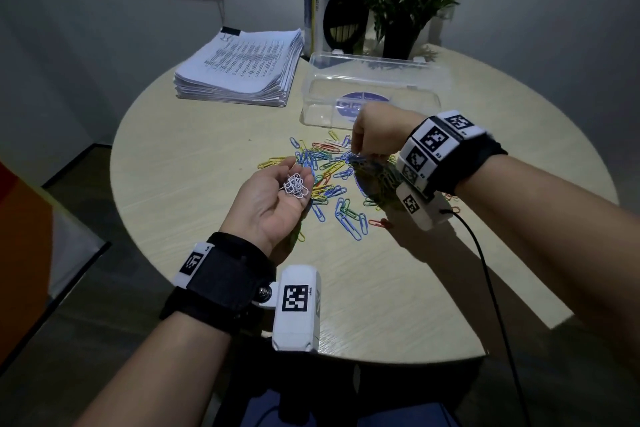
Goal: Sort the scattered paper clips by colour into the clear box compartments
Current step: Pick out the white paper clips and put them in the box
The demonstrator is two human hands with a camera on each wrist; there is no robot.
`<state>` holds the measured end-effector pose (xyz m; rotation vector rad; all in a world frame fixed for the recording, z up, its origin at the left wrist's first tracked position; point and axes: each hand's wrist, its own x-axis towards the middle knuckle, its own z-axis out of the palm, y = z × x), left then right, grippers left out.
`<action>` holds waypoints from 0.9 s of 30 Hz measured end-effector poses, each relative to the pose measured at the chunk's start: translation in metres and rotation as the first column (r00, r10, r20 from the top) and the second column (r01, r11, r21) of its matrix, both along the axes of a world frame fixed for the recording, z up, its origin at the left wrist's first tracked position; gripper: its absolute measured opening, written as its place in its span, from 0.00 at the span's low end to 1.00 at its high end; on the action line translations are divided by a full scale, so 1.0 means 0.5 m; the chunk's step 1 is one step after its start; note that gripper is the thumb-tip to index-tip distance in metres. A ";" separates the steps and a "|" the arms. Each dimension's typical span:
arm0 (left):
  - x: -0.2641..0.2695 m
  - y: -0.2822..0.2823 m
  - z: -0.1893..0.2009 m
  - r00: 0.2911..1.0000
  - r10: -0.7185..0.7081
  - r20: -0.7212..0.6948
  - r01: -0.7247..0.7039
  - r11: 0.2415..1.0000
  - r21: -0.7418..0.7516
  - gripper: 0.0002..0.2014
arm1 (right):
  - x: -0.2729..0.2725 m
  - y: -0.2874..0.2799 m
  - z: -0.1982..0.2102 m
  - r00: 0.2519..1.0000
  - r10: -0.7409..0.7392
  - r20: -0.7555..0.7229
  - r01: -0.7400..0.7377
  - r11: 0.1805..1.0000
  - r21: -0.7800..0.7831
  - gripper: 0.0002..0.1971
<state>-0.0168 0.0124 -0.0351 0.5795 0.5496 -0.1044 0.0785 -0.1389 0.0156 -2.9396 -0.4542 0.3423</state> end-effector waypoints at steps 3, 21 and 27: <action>0.007 -0.003 -0.001 1.000 -0.005 -0.003 0.005 1.000 0.001 0.11 | 0.003 -0.006 -0.004 1.000 0.024 0.006 -0.024 0.995 -0.101 0.10; 0.019 -0.036 0.002 0.999 -0.047 0.024 0.046 0.999 0.021 0.10 | -0.006 -0.030 -0.025 0.995 -0.014 -0.102 -0.003 0.987 -0.160 0.15; 0.020 -0.045 -0.001 0.998 -0.069 0.012 0.069 0.997 0.020 0.08 | -0.010 -0.042 -0.003 0.982 0.012 -0.186 -0.010 1.000 0.014 0.04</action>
